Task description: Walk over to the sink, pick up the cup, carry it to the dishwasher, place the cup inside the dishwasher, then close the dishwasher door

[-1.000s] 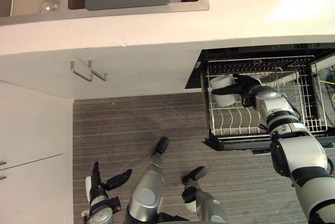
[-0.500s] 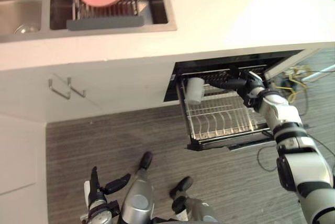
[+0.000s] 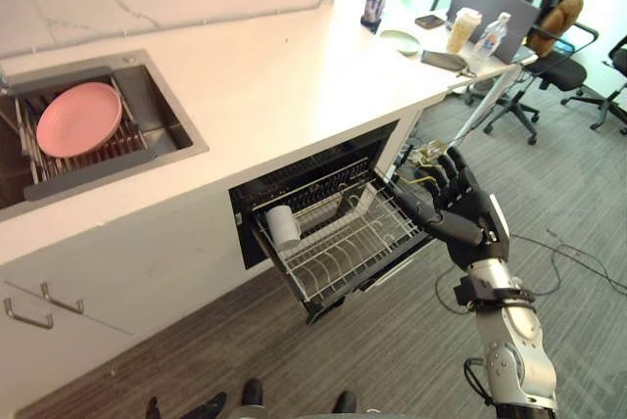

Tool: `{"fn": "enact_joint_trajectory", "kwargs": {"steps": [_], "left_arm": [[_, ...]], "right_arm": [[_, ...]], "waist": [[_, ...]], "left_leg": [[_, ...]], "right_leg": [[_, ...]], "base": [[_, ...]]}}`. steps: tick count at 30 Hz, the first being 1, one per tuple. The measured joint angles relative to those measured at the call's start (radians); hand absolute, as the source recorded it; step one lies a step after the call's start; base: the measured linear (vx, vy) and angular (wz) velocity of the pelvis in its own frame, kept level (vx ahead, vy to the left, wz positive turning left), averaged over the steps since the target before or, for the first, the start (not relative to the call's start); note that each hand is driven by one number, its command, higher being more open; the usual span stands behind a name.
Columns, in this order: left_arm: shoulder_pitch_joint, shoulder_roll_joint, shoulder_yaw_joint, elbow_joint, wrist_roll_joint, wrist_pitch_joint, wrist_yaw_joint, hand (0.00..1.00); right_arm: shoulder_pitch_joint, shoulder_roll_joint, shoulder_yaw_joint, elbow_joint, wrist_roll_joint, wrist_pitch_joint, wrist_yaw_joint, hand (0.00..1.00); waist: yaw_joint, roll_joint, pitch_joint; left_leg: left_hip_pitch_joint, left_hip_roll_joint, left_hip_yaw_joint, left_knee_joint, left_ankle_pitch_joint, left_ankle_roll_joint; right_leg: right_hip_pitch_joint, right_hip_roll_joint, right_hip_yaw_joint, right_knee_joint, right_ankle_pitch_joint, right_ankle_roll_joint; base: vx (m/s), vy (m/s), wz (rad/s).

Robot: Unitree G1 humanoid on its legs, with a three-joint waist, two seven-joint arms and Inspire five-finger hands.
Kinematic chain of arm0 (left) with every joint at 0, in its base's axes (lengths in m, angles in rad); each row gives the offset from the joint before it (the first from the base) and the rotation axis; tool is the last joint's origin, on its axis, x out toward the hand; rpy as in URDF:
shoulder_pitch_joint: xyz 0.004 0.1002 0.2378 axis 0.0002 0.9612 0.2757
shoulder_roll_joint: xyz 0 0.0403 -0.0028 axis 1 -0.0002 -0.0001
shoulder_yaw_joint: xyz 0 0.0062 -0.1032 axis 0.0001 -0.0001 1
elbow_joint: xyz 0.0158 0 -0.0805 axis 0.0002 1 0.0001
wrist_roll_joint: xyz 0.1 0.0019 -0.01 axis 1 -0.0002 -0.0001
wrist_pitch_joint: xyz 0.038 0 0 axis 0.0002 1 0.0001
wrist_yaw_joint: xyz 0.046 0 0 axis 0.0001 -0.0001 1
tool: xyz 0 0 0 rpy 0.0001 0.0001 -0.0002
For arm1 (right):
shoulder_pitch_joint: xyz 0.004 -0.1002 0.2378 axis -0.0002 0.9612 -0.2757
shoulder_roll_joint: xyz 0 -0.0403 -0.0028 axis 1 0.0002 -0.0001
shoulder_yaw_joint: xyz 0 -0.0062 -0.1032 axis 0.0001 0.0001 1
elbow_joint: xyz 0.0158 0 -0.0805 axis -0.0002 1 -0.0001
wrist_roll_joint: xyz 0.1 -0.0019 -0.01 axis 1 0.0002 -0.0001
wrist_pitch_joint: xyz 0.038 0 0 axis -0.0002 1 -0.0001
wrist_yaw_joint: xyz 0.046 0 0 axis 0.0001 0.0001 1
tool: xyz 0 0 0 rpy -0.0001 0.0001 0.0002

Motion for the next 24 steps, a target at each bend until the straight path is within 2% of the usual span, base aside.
{"fn": "enact_joint_trajectory", "kwargs": {"steps": [3, 6, 7, 9, 10, 11, 12, 13, 15, 16, 17, 18, 19, 20, 21, 22, 23, 24], "left_arm": [[0.008, -0.027, -0.005, -0.06, 0.0, 0.014, 0.023, 1.0], [0.008, -0.035, -0.002, -0.098, 0.0, 0.015, 0.027, 1.0], [0.01, -0.042, 0.011, -0.094, 0.0, 0.016, 0.026, 1.0], [0.017, -0.069, 0.058, -0.09, 0.002, 0.013, 0.024, 1.0], [0.014, -0.081, 0.091, -0.068, 0.004, 0.009, 0.023, 1.0], [0.0, -0.089, 0.122, -0.038, 0.008, 0.008, 0.019, 1.0], [0.0, -0.096, 0.128, -0.027, 0.014, 0.006, 0.019, 1.0], [0.011, -0.112, 0.123, -0.02, 0.034, 0.004, 0.016, 1.0], [0.045, -0.116, 0.09, -0.036, 0.097, -0.019, 0.021, 1.0], [0.052, -0.105, 0.048, -0.051, 0.131, -0.023, 0.016, 1.0], [0.041, -0.083, 0.006, -0.055, 0.167, -0.024, 0.013, 1.0], [0.034, -0.068, -0.015, -0.058, 0.182, -0.024, 0.006, 1.0], [0.019, -0.039, -0.046, -0.06, 0.202, -0.023, -0.009, 1.0], [0.024, -0.044, -0.07, -0.06, 0.218, -0.022, -0.01, 1.0], [0.021, -0.047, -0.077, -0.058, 0.22, -0.017, -0.018, 1.0], [0.02, -0.037, -0.11, -0.071, 0.237, -0.019, -0.02, 1.0], [0.01, -0.014, -0.142, -0.071, 0.25, -0.034, -0.022, 1.0], [-0.001, -0.002, -0.154, -0.063, 0.253, -0.034, -0.026, 1.0]], "right_arm": [[-0.002, -0.001, 0.04, -0.002, 0.003, -0.019, 0.038, 1.0], [-0.005, -0.003, 0.046, -0.009, 0.004, -0.031, 0.043, 1.0], [-0.011, -0.01, 0.045, -0.009, 0.003, -0.032, 0.042, 1.0], [-0.027, -0.032, 0.033, -0.01, 0.006, -0.032, 0.043, 1.0], [-0.042, -0.047, 0.012, -0.011, 0.016, -0.032, 0.04, 1.0], [-0.058, -0.056, -0.018, -0.011, 0.033, -0.037, 0.033, 1.0], [-0.065, -0.063, -0.036, -0.01, 0.039, -0.038, 0.025, 1.0], [-0.073, -0.08, -0.068, -0.006, 0.065, -0.039, 0.008, 1.0], [-0.073, -0.089, -0.083, -0.002, 0.099, -0.059, -0.006, 1.0], [-0.074, -0.081, -0.089, -0.001, 0.109, -0.087, -0.009, 1.0], [-0.084, -0.07, -0.086, 0.007, 0.107, -0.096, -0.022, 1.0], [-0.09, -0.062, -0.077, 0.01, 0.107, -0.096, -0.03, 1.0], [-0.102, -0.048, -0.06, 0.019, 0.105, -0.098, -0.038, 1.0], [-0.115, -0.051, -0.034, 0.034, 0.1, -0.1, -0.047, 1.0], [-0.112, -0.041, -0.027, 0.041, 0.099, -0.104, -0.051, 1.0], [-0.085, -0.034, -0.028, 0.043, 0.099, -0.104, -0.06, 1.0], [-0.042, -0.015, -0.027, 0.037, 0.097, -0.104, -0.075, 1.0], [-0.013, -0.001, -0.027, 0.028, 0.094, -0.104, -0.085, 1.0]], "waist": [[0.013, 0.038, -0.007], [0.02, 0.042, -0.005], [0.03, 0.044, -0.004], [0.036, 0.047, -0.004], [0.029, 0.042, -0.007], [0.022, 0.043, -0.005], [0.022, 0.057, -0.003], [0.014, 0.086, 0.0], [0.006, 0.112, -0.018], [0.002, 0.12, -0.02], [0.002, 0.122, -0.016], [0.002, 0.113, -0.011], [0.019, 0.088, -0.001], [0.022, 0.123, -0.008], [0.017, 0.118, -0.006], [-0.005, 0.128, -0.012], [-0.038, 0.135, -0.014], [-0.053, 0.13, -0.01]], "left_leg": [[0.001, -0.003, -0.024, 0.002, -0.001, -0.002], [-0.052, -0.006, -0.087, 0.016, 0.007, -0.006], [-0.073, 0.004, -0.056, 0.023, 0.003, -0.001], [-0.09, 0.034, 0.082, 0.032, -0.014, 0.027], [-0.107, 0.06, 0.219, 0.066, -0.041, 0.067], [-0.137, 0.111, 0.375, 0.168, -0.065, 0.117], [-0.151, 0.142, 0.45, 0.235, -0.057, 0.147], [-0.158, 0.154, 0.5, 0.294, -0.035, 0.112], [-0.115, 0.098, 0.447, 0.176, -0.008, 0.066], [-0.089, 0.056, 0.397, 0.066, 0.033, 0.047], [-0.071, 0.031, 0.377, -0.005, 0.032, 0.051], [-0.079, 0.022, 0.385, -0.003, 0.011, 0.046], [-0.098, 0.006, 0.406, 0.081, -0.005, 0.055], [-0.116, 0.014, 0.382, 0.147, -0.037, 0.062], [-0.115, -0.005, 0.366, 0.142, -0.036, 0.069], [-0.107, -0.025, 0.312, 0.105, -0.017, 0.098], [-0.109, -0.035, 0.235, 0.072, 0.006, 0.1], [-0.111, -0.038, 0.193, 0.057, 0.015, 0.098]], "right_leg": [[0.02, -0.004, -0.028, 0.0, -0.006, 0.008], [0.019, -0.007, -0.101, -0.007, -0.011, 0.014], [0.019, -0.007, -0.133, -0.01, -0.012, 0.015], [0.025, 0.0, -0.186, -0.018, 0.005, -0.002], [0.039, -0.011, -0.245, -0.035, 0.012, -0.003], [0.057, -0.036, -0.298, -0.031, 0.006, 0.004], [0.067, -0.039, -0.323, -0.02, 0.001, 0.011], [0.091, -0.056, -0.363, 0.034, -0.033, 0.028], [0.11, -0.095, -0.422, 0.119, -0.083, 0.042], [0.105, -0.128, -0.47, 0.185, -0.112, 0.042], [0.099, -0.156, -0.501, 0.226, -0.116, 0.038], [0.1, -0.174, -0.515, 0.23, -0.115, 0.037], [0.098, -0.214, -0.52, 0.225, -0.119, 0.051], [0.094, -0.216, -0.504, 0.262, -0.117, 0.057], [0.092, -0.233, -0.47, 0.283, -0.117, 0.041], [0.031, -0.248, -0.291, 0.382, -0.133, -0.095], [-0.006, -0.184, -0.032, 0.405, -0.18, -0.085], [-0.007, -0.131, 0.09, 0.383, -0.206, -0.057]], "base": [[-0.04, 0.001, 0.22], [-0.06, -0.024, 0.76], [-0.05, -0.032, 0.84], [-0.01, -0.018, 0.79], [0.07, 0.066, 1.22], [0.08, 0.098, 1.28], [0.07, 0.129, 1.34], [0.05, 0.165, 1.29], [0.03, 0.197, 1.32], [-0.04, 0.179, 1.22], [-0.07, 0.172, 1.19], [-0.06, 0.174, 0.77], [0.05, 0.147, 0.41], [0.06, 0.159, 0.36], [0.04, 0.209, 0.67], [-0.03, 0.231, 1.39], [-0.03, 0.176, 1.69], [-0.02, 0.044, 1.83]]}}
